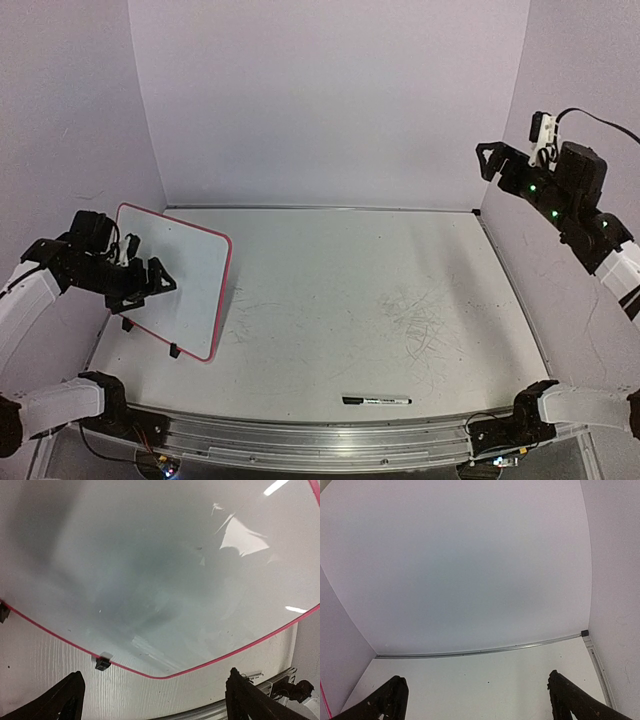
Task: Write a sentence on the whiteboard
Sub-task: Move the whiteboard to the corner of the board.
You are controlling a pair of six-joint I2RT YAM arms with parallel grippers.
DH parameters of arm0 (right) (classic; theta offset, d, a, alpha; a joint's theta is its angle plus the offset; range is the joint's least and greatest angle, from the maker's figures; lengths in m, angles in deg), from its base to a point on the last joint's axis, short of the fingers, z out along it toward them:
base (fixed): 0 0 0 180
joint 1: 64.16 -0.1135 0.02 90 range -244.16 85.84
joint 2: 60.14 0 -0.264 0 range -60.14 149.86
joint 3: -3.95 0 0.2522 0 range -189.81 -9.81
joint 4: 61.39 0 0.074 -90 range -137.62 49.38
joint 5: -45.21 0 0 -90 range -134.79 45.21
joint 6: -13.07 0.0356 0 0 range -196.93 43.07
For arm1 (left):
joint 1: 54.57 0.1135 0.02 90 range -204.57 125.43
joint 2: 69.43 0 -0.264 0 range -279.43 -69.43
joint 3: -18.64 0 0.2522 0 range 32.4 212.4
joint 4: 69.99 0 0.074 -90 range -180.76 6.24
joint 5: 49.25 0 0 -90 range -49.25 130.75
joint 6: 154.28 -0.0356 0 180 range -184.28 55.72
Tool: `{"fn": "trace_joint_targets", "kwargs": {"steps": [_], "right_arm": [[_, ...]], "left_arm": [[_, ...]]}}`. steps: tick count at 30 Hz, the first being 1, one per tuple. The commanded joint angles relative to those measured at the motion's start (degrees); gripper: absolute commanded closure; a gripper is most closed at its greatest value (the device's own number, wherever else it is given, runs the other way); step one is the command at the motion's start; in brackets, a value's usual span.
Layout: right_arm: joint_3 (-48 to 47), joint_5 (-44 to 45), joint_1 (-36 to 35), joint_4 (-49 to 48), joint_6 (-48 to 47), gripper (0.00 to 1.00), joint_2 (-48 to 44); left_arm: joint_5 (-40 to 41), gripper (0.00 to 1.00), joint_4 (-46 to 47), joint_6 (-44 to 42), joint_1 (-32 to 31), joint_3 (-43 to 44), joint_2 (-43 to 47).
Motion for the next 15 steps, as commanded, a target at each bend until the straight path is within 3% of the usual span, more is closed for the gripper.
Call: {"fn": "trace_joint_targets", "kwargs": {"steps": [1, 5, 9, 15], "right_arm": [[0.7, -0.54, -0.19, -3.11, -0.51, 0.02, -0.43], [1.47, -1.41, -0.18, -3.86, 0.09, 0.02, 0.3], [1.93, -1.42, -0.17, -3.95, 0.89, 0.02, 0.6], [2.43, -1.4, -0.19, -4.11, 0.68, 0.02, -0.69]], "left_arm": [[-0.31, 0.04, -7.19, 4.44, 0.12, -2.91, 3.36], [3.92, 0.13, -10.17, 9.39, -0.03, -5.75, 3.15], [8.62, 0.33, -7.71, 16.65, -0.04, -7.4, 2.28], [15.16, 0.41, -3.49, 25.05, -0.05, -10.94, -3.73]]}}
